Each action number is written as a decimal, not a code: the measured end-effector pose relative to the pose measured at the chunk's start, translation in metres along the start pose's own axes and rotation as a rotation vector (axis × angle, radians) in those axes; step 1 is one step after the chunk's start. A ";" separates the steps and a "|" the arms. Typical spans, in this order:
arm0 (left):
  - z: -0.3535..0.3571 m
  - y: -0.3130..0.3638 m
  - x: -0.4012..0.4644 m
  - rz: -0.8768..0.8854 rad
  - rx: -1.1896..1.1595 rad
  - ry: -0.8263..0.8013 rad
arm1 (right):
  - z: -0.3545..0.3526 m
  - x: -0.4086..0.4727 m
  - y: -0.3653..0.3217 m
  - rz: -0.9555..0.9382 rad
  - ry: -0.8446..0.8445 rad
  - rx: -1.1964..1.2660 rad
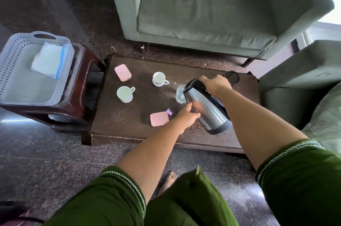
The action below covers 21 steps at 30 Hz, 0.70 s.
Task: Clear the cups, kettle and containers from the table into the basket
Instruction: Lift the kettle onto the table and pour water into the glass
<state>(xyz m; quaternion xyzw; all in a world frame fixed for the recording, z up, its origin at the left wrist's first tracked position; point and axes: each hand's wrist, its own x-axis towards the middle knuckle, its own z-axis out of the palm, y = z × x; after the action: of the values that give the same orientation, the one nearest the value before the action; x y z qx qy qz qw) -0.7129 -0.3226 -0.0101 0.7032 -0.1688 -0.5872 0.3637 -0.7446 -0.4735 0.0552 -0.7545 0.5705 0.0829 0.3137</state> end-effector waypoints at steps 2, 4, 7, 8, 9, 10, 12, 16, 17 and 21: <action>-0.001 0.000 0.001 -0.002 0.003 -0.001 | 0.000 0.001 0.000 0.002 -0.001 -0.002; -0.001 0.002 0.001 0.001 0.010 -0.004 | 0.000 0.002 -0.001 0.007 -0.001 -0.002; -0.001 0.003 0.001 0.002 0.015 -0.011 | -0.001 0.002 0.000 0.013 -0.004 0.006; -0.001 0.003 0.000 0.003 0.013 -0.010 | 0.000 0.002 0.001 0.012 -0.004 0.007; 0.000 0.004 -0.001 0.002 0.010 -0.007 | 0.000 0.001 0.002 0.013 -0.003 0.009; 0.000 0.004 -0.002 0.001 0.009 -0.004 | 0.000 0.001 0.003 0.015 -0.002 0.011; 0.001 0.005 -0.002 0.000 0.010 -0.003 | 0.000 0.000 0.006 0.017 0.000 0.021; 0.001 0.006 -0.005 0.004 0.010 0.012 | 0.000 -0.004 0.014 0.026 0.017 0.088; 0.001 0.006 -0.005 0.011 0.013 0.017 | -0.001 -0.006 0.016 0.034 0.022 0.115; 0.002 0.006 -0.011 0.029 0.011 0.036 | -0.001 -0.014 0.023 0.053 0.036 0.209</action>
<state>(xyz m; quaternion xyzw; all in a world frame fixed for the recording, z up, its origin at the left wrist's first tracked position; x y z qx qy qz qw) -0.7168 -0.3204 0.0019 0.7131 -0.1756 -0.5683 0.3710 -0.7708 -0.4658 0.0542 -0.7036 0.6015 0.0177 0.3778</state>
